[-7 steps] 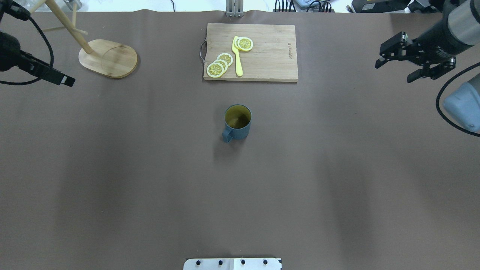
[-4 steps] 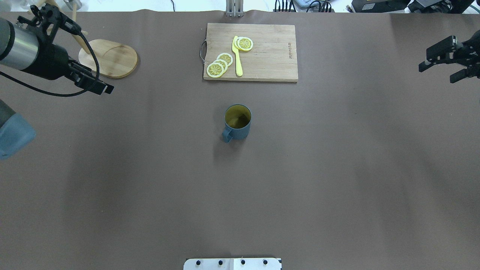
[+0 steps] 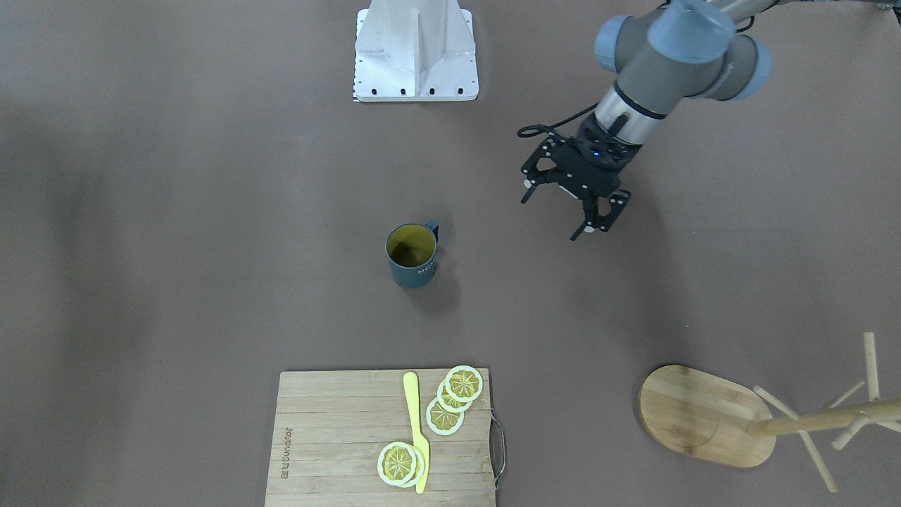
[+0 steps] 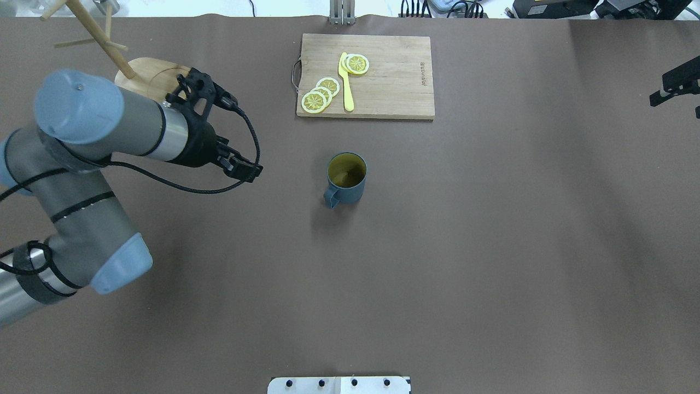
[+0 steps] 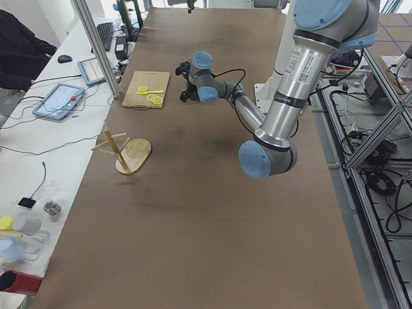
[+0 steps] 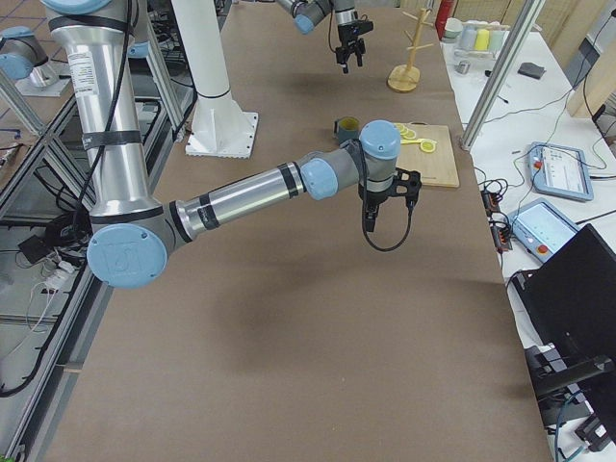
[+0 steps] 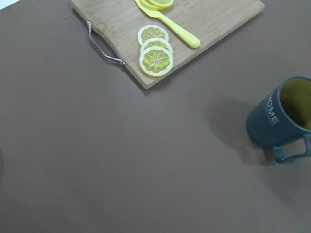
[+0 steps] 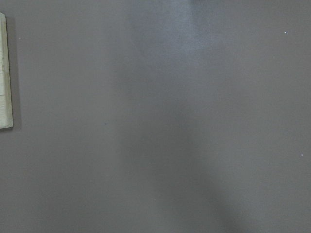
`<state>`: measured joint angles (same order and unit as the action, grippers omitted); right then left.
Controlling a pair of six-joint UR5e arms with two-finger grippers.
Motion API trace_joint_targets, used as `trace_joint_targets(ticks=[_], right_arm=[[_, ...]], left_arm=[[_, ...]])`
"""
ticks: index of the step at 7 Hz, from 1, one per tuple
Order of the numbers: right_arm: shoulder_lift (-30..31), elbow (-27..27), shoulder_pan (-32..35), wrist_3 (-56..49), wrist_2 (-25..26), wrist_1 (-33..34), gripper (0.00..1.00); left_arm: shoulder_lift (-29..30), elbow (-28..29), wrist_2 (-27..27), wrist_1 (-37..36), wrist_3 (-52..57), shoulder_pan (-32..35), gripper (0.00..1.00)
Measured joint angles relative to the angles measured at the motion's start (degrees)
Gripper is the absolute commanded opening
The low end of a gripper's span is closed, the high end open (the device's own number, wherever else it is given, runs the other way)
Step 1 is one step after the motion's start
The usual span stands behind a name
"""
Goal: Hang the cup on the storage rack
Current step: 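Move the left gripper toward the blue mug's handle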
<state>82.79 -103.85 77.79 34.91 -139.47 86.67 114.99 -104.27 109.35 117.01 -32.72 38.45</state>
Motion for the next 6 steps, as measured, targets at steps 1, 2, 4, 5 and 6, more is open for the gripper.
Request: trace_joint_targets(ticks=[1, 2, 4, 5, 6], right_arm=[[0.0, 0.62, 0.37, -1.01, 0.0, 0.05, 1.0], [0.07, 0.83, 0.58, -1.46, 0.04, 0.06, 1.0], [-0.06, 0.94, 0.66, -1.59, 0.2, 0.16, 1.0], [-0.32, 0.95, 0.64, -1.57, 0.18, 0.31, 1.0], [-0.63, 0.83, 0.63, -1.38, 0.07, 0.45, 1.0]], left_arm=[[1.37, 0.41, -4.22, 0.08, -1.9, -3.77, 0.97], [2.08, 1.01, -7.72, 0.6, -3.3, -6.53, 0.97], [3.97, 4.53, -12.84, 4.25, -7.0, -10.4, 0.95], [5.43, 7.62, -14.95, 6.14, -8.2, -11.84, 0.96], [6.38, 10.4, -16.26, 8.5, -8.74, -12.93, 0.96]])
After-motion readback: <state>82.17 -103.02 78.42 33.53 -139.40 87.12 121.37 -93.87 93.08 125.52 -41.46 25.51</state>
